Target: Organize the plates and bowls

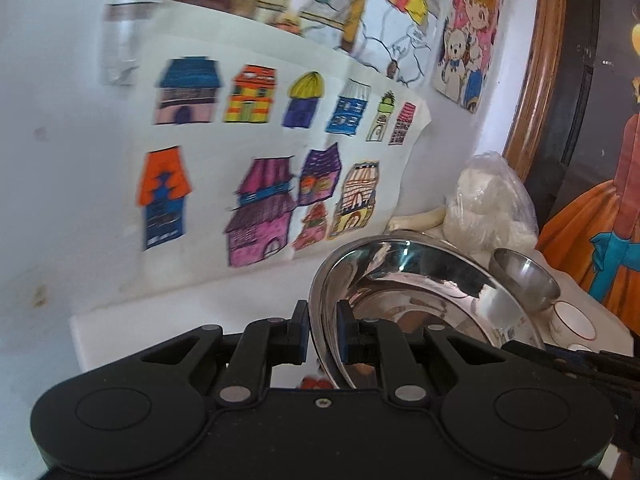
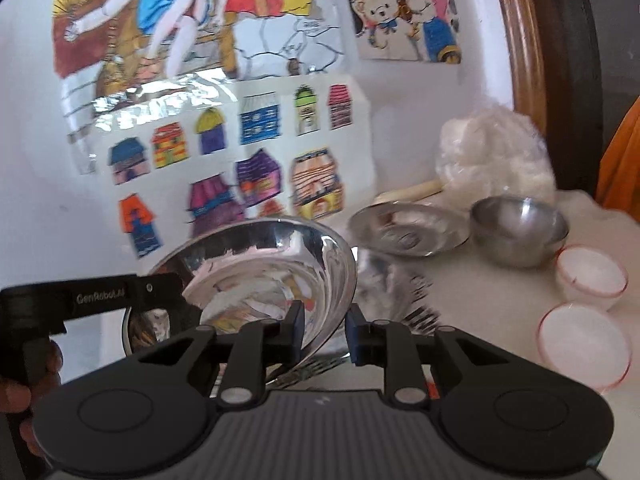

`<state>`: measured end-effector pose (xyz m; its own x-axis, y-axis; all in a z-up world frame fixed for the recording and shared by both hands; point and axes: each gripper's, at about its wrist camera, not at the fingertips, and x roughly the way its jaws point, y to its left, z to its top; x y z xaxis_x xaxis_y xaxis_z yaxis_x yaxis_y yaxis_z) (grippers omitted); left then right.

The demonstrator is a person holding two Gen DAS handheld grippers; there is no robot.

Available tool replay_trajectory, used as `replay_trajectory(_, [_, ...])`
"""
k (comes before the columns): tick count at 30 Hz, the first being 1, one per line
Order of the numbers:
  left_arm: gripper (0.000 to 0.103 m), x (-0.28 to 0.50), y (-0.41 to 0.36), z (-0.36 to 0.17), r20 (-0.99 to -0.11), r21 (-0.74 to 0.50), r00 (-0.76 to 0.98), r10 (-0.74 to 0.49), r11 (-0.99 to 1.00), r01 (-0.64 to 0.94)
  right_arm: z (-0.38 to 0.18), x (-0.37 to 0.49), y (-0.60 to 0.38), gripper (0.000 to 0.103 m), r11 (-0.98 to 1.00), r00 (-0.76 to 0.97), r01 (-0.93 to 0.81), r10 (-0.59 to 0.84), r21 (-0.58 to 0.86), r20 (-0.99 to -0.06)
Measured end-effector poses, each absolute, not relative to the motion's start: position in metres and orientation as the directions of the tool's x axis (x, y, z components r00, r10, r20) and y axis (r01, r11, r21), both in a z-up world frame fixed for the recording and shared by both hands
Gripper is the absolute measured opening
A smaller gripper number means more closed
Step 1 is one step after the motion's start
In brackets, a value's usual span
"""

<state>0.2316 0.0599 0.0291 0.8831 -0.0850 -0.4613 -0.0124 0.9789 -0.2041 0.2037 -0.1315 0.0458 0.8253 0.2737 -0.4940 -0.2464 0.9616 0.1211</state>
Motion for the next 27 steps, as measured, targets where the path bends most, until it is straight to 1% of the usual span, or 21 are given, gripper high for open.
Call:
replay_trajectory(10, [0.015,0.281,0.039,0.009,-0.52,-0.157,0.851,-0.07,0.987,-0.015,0.026,0.243,-0.137,0.025,0.981,0.835,-0.191,0.185,0.042,-0.519])
replay_trajectory(20, [0.016,0.299,0.033,0.0,-0.55,-0.116,0.835,-0.02,0.992,-0.053,0.012,0.264,-0.13,0.025,0.982,0.829,-0.185,0.135,-0.039,-0.542])
replay_trajectory(27, [0.017,0.306,0.028,-0.007,-0.578,-0.102,0.816,-0.011,0.993,-0.059,0.006,0.269,-0.125,0.026,0.983,0.832,-0.172,0.107,-0.07,-0.545])
